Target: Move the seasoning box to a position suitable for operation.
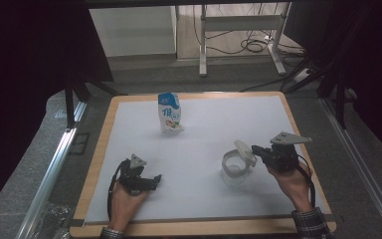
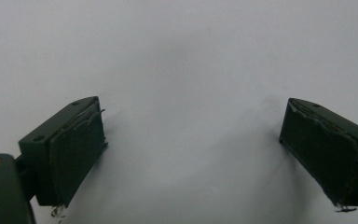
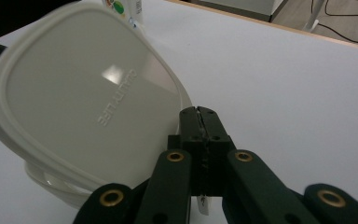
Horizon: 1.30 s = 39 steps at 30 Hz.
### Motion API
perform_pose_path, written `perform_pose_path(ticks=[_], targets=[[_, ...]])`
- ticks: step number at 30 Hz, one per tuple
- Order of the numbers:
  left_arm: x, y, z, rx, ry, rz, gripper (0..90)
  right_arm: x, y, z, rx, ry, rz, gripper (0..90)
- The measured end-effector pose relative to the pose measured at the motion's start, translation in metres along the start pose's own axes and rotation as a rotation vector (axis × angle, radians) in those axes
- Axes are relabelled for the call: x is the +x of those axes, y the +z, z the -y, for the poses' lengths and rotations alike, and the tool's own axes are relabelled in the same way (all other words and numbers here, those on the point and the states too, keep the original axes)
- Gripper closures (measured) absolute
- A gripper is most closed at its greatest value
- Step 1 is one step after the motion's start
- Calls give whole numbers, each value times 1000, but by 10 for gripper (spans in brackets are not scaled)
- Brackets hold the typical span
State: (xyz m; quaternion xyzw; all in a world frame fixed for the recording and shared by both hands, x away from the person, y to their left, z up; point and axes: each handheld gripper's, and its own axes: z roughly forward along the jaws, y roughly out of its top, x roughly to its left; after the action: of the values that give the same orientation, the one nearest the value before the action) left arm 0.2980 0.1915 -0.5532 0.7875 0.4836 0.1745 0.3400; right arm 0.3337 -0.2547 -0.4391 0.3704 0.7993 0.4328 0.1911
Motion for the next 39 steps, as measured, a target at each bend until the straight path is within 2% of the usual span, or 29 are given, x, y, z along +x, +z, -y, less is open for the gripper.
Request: perform_pose_path(ticks=[9,16,22,37,39], targets=[[0,0,0,0,1,0,64,-8,6,12,-5,31,-21,897],[0,0,0,2,0,0,63,-9,6,15,-4,30,-11,896],[0,0,-1,6,-1,1,62,-9,4,15,-13,32,15,887],[1,0,-3,25,5,13,48,-11,-7,35,-20,50,87,695],[3,-1,-5,29,4,28,59,-10,-8,39,-17,45,99,670]])
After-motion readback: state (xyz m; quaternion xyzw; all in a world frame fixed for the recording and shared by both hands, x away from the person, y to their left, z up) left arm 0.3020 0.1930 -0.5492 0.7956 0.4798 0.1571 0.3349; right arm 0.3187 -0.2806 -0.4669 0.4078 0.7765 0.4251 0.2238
